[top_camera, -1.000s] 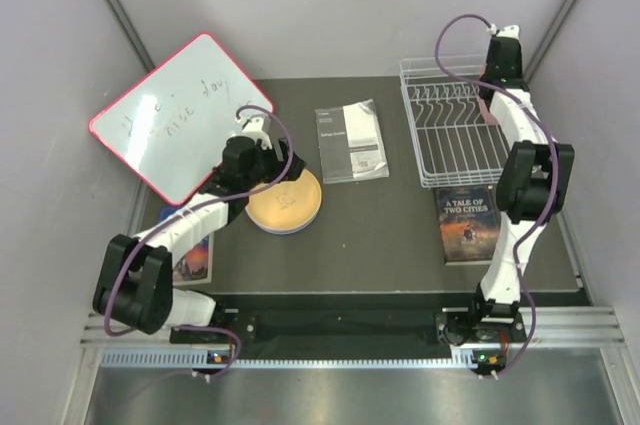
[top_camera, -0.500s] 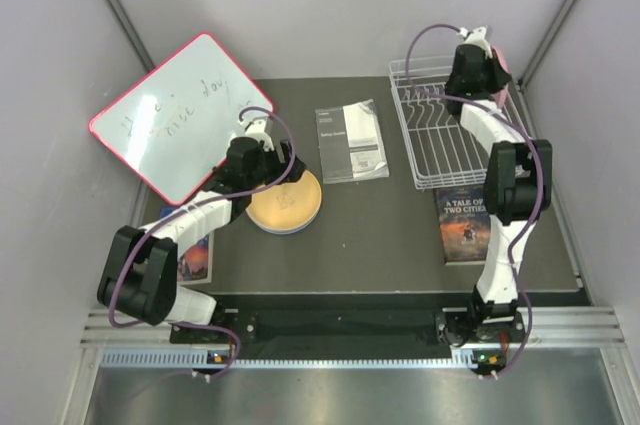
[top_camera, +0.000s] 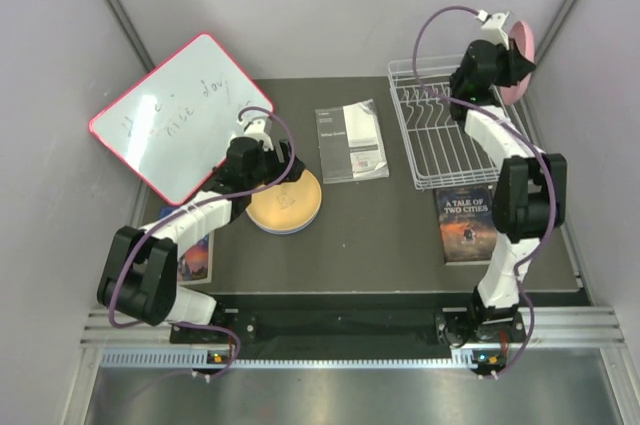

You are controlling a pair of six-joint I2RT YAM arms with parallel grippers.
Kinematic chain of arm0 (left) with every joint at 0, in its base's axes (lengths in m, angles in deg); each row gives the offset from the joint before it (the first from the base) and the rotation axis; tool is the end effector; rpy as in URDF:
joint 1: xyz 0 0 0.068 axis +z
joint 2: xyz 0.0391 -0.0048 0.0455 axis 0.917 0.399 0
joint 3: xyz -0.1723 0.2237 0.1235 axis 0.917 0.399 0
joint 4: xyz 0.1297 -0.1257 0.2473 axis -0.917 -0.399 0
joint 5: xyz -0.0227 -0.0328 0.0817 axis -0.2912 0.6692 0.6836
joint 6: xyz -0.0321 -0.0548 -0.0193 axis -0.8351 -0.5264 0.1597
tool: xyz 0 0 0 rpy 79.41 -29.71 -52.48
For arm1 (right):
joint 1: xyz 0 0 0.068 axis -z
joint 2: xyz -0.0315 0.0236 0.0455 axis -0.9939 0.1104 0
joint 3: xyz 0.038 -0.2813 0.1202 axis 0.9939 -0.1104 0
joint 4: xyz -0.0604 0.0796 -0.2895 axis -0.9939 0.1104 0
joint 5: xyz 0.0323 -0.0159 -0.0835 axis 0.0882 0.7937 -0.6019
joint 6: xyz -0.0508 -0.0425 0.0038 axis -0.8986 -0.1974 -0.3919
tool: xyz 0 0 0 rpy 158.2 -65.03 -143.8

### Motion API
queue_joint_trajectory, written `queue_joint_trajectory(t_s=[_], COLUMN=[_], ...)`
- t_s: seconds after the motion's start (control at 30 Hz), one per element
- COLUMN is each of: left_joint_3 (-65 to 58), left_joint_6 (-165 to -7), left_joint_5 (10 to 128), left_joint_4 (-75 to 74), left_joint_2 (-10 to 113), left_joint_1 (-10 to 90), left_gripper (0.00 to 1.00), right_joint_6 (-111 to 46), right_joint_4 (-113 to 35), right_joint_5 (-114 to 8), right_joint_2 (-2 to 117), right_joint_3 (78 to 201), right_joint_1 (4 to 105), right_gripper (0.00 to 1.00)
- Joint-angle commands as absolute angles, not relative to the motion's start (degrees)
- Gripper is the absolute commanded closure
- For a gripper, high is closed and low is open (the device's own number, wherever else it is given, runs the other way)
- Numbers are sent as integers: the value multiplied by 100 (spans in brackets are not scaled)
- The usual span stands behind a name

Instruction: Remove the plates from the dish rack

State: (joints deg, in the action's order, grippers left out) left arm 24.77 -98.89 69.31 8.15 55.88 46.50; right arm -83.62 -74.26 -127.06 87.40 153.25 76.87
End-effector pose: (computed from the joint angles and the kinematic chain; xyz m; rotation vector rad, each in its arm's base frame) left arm 0.3296 -0.1276 0.2304 0.0025 2.0722 -0.6325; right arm 0.5160 0.0130 0.3633 0.3921 1.5750 -1.2835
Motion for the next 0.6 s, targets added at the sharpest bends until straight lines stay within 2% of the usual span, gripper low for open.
queue_joint_trajectory(t_s=[0.0, 0.03, 0.13, 0.33, 0.57], left_joint_3=[2286, 2234, 2145, 1996, 2004], left_joint_6=[-9839, -9839, -9883, -9971, -10278], left_joint_5=[6945, 6937, 6823, 6489, 6050], left_joint_4=[980, 980, 997, 1120, 1656], left_joint_2=[5385, 5377, 5368, 5184, 5043], left_joint_1=[4654, 4654, 4654, 4654, 4653], left_gripper=[20, 20, 20, 20, 20], right_joint_6=[-5623, -5194, -4172, -3239, -2624], right_joint_4=[-4641, -3509, -2262, -2055, -2477], right_joint_5=[-11717, -10859, -9319, -7252, -6272], right_joint_2=[7287, 7162, 6775, 6265, 6115], right_joint_3=[15765, 15897, 16101, 15267, 14317], right_joint_1=[7619, 7628, 7566, 7285, 6785], right_gripper=[100, 100, 100, 100, 100])
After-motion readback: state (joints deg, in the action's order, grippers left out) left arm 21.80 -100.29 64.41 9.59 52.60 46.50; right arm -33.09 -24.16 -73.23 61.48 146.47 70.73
